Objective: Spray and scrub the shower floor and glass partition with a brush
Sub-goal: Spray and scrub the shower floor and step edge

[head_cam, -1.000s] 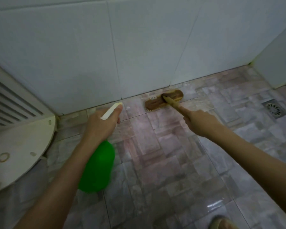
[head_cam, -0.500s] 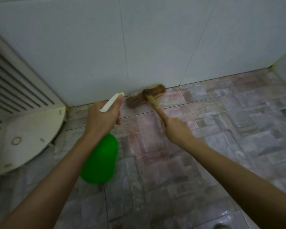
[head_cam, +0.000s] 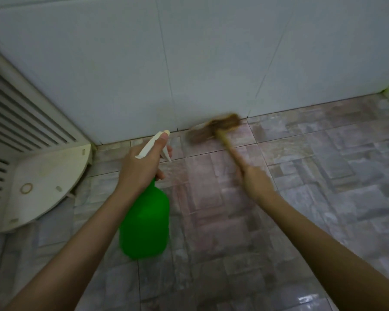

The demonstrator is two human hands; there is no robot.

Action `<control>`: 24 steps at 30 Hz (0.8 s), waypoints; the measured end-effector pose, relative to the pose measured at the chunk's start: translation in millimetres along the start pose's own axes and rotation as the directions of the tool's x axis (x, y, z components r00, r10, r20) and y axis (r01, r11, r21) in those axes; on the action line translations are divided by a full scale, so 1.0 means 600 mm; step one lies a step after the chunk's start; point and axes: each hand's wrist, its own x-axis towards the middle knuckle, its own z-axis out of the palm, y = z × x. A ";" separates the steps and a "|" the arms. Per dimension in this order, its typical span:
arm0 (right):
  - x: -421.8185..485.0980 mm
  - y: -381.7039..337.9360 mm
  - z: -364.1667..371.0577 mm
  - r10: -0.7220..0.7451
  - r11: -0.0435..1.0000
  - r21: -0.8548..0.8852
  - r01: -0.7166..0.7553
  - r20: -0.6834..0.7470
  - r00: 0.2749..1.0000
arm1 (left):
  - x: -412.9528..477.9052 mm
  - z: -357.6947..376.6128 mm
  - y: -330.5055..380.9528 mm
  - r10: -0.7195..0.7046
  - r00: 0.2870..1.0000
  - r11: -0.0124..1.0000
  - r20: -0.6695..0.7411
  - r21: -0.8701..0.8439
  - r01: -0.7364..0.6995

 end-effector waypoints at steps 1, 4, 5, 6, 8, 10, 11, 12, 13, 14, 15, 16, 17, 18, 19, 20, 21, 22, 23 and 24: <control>0.004 0.025 -0.012 0.106 0.992 0.083 -0.100 -0.069 0.992 | -0.001 0.002 -0.001 0.004 1.000 1.000 -0.003 0.003 -0.004; 0.005 0.025 -0.012 0.040 0.995 0.092 -0.032 -0.092 0.995 | 0.001 0.020 -0.002 0.015 1.000 0.999 0.006 0.040 -0.015; 0.005 0.018 -0.007 -0.062 0.996 0.057 0.064 -0.036 0.997 | 0.003 0.029 -0.003 0.024 1.000 0.998 0.013 0.053 -0.024; 0.008 0.030 -0.002 -0.162 0.987 0.007 0.162 0.029 0.986 | 0.006 0.037 -0.005 0.032 0.999 0.997 0.019 0.063 -0.033; 0.022 0.088 -0.022 -0.228 0.967 -0.103 0.235 0.073 0.971 | 0.011 0.055 -0.004 0.031 0.999 0.997 0.036 0.075 -0.033; 0.047 0.182 -0.064 -0.087 0.992 -0.100 0.078 -0.086 0.992 | 0.014 0.073 0.003 0.029 0.997 0.998 0.073 0.048 -0.032; 0.056 0.227 -0.088 0.039 0.998 -0.041 -0.047 -0.173 0.984 | 0.016 0.084 0.009 0.027 0.995 0.999 0.094 0.030 -0.030; 0.061 0.259 -0.105 0.137 0.990 0.007 -0.139 -0.224 0.965 | 0.019 0.098 0.016 0.028 0.993 0.999 0.113 0.020 -0.030; 0.063 0.273 -0.111 0.166 0.986 0.035 -0.162 -0.235 0.958 | 0.023 0.114 0.026 0.034 0.990 0.999 0.137 0.024 -0.038; 0.068 0.275 -0.108 0.114 0.994 0.024 -0.111 -0.216 0.970 | 0.028 0.131 0.037 0.045 0.985 0.998 0.167 0.035 -0.052; 0.071 0.266 -0.103 0.016 1.000 -0.004 -0.017 -0.165 0.986 | 0.033 0.149 0.049 0.060 0.979 0.997 0.197 0.041 -0.069; 0.068 0.260 -0.097 -0.091 0.995 -0.034 0.089 -0.091 0.992 | 0.035 0.167 0.062 0.075 0.971 0.996 0.227 0.038 -0.086; 0.064 0.261 -0.096 -0.175 0.983 -0.067 0.172 -0.031 0.984 | 0.038 0.185 0.075 0.094 0.962 0.994 0.255 0.029 -0.105; 0.065 0.275 -0.099 -0.234 0.966 -0.112 0.232 -0.007 0.972 | 0.041 0.201 0.086 0.109 0.954 0.992 0.281 0.024 -0.120; 0.069 0.299 -0.109 -0.239 0.961 -0.151 0.234 -0.016 0.971 | 0.043 0.214 0.095 0.116 0.946 0.991 0.301 0.029 -0.131; 0.080 0.329 -0.126 -0.197 0.970 -0.162 0.183 -0.072 0.978 | 0.046 0.225 0.104 0.122 0.940 0.990 0.318 0.034 -0.139; 0.091 0.358 -0.148 -0.093 0.988 -0.133 0.075 -0.133 0.987 | 0.050 0.235 0.113 0.125 0.934 0.989 0.336 0.034 -0.145; 0.099 0.387 -0.170 0.018 0.996 -0.084 -0.034 -0.181 0.983 | 0.054 0.246 0.119 0.127 0.928 0.989 0.351 0.030 -0.147; 0.104 0.409 -0.186 0.099 0.992 -0.057 -0.114 -0.213 0.972 | 0.059 0.258 0.126 0.134 0.922 0.988 0.363 0.024 -0.153; 0.104 0.422 -0.193 0.120 0.989 -0.052 -0.135 -0.227 0.966 | 0.064 0.271 0.134 0.145 0.914 0.986 0.379 0.023 -0.166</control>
